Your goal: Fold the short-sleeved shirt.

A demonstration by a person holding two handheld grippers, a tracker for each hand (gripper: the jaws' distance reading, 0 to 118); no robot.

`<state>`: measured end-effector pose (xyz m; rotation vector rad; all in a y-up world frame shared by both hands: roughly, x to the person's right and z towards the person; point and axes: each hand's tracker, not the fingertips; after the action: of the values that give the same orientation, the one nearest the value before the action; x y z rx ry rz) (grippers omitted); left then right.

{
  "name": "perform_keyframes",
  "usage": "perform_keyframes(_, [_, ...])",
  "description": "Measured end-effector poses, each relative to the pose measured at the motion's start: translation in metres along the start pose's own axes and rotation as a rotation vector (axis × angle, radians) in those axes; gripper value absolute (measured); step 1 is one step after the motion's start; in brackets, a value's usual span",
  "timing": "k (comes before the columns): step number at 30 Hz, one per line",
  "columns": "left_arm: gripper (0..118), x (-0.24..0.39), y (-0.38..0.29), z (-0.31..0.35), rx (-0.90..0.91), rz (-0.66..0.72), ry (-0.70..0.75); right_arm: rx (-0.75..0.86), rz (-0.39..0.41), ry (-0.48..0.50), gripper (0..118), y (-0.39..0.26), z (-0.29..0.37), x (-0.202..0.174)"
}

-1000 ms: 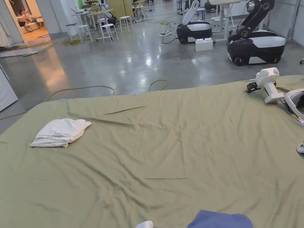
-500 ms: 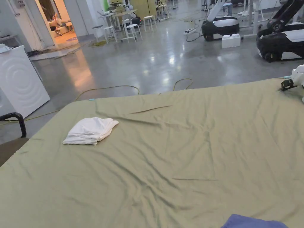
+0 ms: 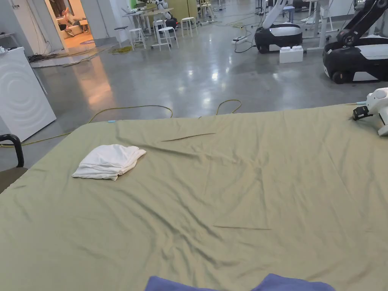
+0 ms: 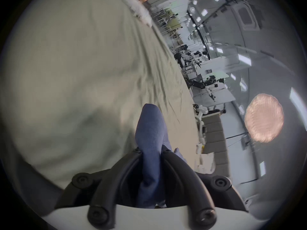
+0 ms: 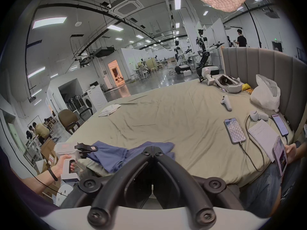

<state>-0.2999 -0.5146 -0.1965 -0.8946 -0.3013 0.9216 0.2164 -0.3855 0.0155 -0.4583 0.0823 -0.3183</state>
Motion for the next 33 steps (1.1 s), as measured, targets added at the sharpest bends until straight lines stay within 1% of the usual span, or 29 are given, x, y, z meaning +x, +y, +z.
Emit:
perform_keyframes(1, [14,0.009,0.009,0.015,0.018,-0.090,0.047,0.001,0.000,-0.003,0,0.000,-0.002,-0.001])
perform_keyframes(2, [14,0.002,0.026,0.025,0.037,-0.175,0.099,0.001,0.001,-0.003,0,0.000,-0.004,-0.001])
perform_keyframes(3, [14,0.011,0.032,0.035,0.040,-0.236,0.141,0.003,0.002,-0.002,0,0.000,-0.005,-0.002])
perform_keyframes(4, [14,0.024,0.036,0.045,0.046,-0.295,0.161,0.005,0.002,0.006,0,-0.001,-0.007,-0.002])
perform_keyframes(5, [14,0.038,0.036,0.050,0.057,-0.336,0.145,0.007,-0.003,0.015,0,-0.003,-0.008,-0.003])
perform_keyframes(7, [14,0.062,0.027,0.048,0.054,-0.362,0.077,0.005,-0.019,0.042,0,-0.005,-0.013,-0.004])
perform_keyframes(9, [14,0.087,0.009,0.027,0.031,-0.379,-0.012,0.000,-0.018,0.044,0,-0.006,-0.016,-0.008])
perform_keyframes(11, [14,0.113,-0.022,-0.010,-0.040,-0.387,-0.090,0.001,0.012,0.027,0,-0.007,-0.013,-0.015])
perform_keyframes(13, [14,0.128,-0.048,-0.051,-0.149,-0.394,-0.141,0.011,0.019,0.024,0,-0.008,-0.007,-0.020])
perform_keyframes(16, [17,0.136,-0.081,-0.106,-0.278,-0.422,-0.093,0.026,-0.021,0.038,0,-0.012,0.004,-0.024])
perform_keyframes(17, [22,0.138,-0.088,-0.120,-0.330,-0.445,-0.078,0.031,-0.034,0.034,0,-0.016,0.008,-0.025])
perform_keyframes(19, [58,0.143,-0.098,-0.131,-0.358,-0.479,-0.032,0.027,-0.058,0.021,0,-0.022,0.012,-0.025])
perform_keyframes(20, [74,0.147,-0.098,-0.131,-0.352,-0.488,-0.041,0.020,-0.068,0.008,0,-0.024,0.015,-0.024])
perform_keyframes(21, [79,0.150,-0.097,-0.129,-0.344,-0.496,-0.060,0.017,-0.073,0.002,0,-0.027,0.017,-0.022])
perform_keyframes(23, [77,0.154,-0.088,-0.116,-0.305,-0.502,-0.133,0.008,-0.110,0.005,0,-0.032,0.020,-0.014])
perform_keyframes(25, [62,0.154,-0.080,-0.111,-0.324,-0.472,-0.196,0.001,-0.159,0.016,0,-0.035,0.019,-0.005])
perform_keyframes(26, [48,0.149,-0.079,-0.111,-0.319,-0.473,-0.187,-0.004,-0.184,0.019,0,-0.035,0.017,-0.001])
perform_keyframes(27, [20,0.147,-0.081,-0.115,-0.310,-0.487,-0.148,-0.008,-0.203,0.014,0,-0.035,0.016,0.002])
perform_keyframes(28, [15,0.144,-0.085,-0.126,-0.334,-0.510,-0.103,-0.006,-0.212,0.005,0,-0.034,0.016,0.005])
perform_keyframes(31, [15,0.120,-0.108,-0.174,-0.471,-0.511,-0.031,0.008,-0.227,-0.013,0,-0.030,0.020,0.010])
perform_keyframes(32, [12,0.112,-0.117,-0.188,-0.511,-0.510,0.015,0.010,-0.231,-0.015,0,-0.029,0.022,0.010])
perform_keyframes(33, [12,0.106,-0.124,-0.199,-0.543,-0.528,0.058,0.007,-0.232,-0.020,0,-0.030,0.023,0.012])
